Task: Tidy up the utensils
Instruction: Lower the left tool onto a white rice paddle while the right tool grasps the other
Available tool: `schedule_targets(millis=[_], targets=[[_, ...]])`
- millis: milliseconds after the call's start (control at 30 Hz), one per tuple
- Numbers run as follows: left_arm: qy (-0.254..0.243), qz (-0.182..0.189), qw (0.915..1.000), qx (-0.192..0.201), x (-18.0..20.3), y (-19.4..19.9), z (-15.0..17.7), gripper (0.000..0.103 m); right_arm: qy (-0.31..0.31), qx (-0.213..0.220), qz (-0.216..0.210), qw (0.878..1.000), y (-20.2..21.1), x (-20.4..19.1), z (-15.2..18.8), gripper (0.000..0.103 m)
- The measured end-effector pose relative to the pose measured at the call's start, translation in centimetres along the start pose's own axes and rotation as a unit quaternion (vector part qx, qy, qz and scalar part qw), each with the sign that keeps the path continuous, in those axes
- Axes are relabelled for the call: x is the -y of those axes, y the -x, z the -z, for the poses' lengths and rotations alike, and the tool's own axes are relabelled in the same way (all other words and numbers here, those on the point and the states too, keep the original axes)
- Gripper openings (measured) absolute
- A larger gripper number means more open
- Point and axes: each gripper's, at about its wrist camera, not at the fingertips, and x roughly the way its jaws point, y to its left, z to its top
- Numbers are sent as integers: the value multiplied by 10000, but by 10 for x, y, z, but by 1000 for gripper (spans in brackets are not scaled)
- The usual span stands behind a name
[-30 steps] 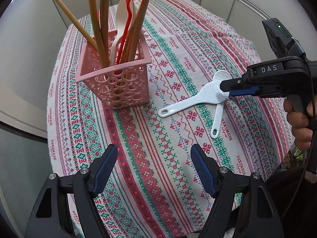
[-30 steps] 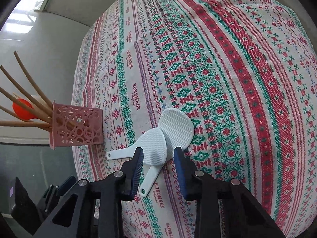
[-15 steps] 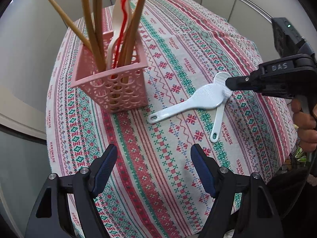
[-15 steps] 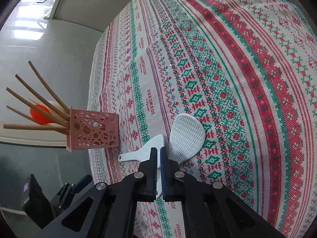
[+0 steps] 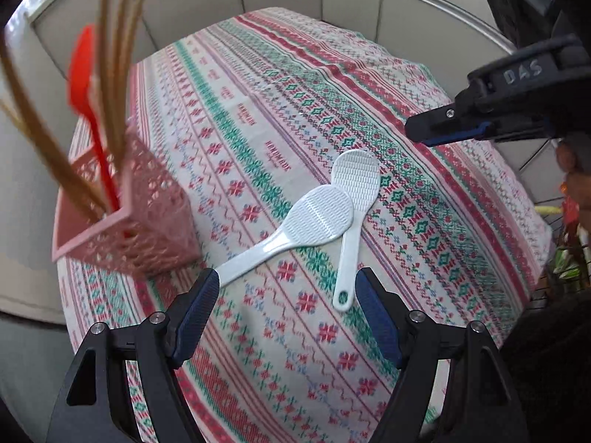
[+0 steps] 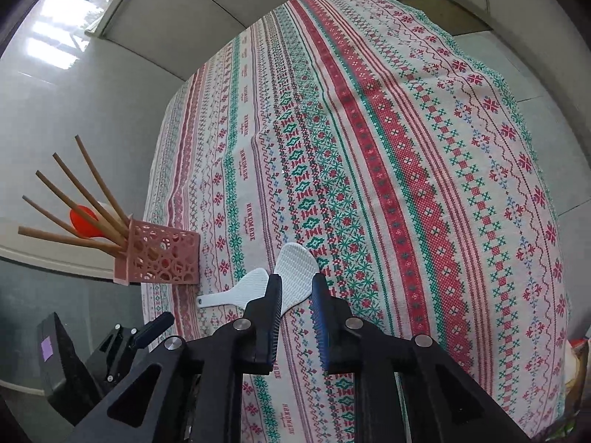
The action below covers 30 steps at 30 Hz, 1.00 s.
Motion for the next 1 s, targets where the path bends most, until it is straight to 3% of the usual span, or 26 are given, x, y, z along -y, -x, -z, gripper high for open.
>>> schedule_targets(millis=[333,500,667,700,867,1000], targets=[[-312,-152,9994,-42,26,-43,-36,78,-163,-88,160,9997,19,49,14,18],[10,100,9998,-175,11,-56,-42,80,-137,-145,97,9998,23,58,17,18],[823,531,9946,-342,-10,-60,-40,66,-125,-238,14,9996,20,58,16,18],[840,482,9948,-324,-12,-59,-39,58,-133,-259,-15,9996,19,58,15,18],[556,339,9966,-514,-13,-55,-36,56,-170,-350,-127,9992,11,53,15,18],[723,315,9950,-616,-18,-53,-30,56,-134,-366,-88,9992,9,48,17,18]])
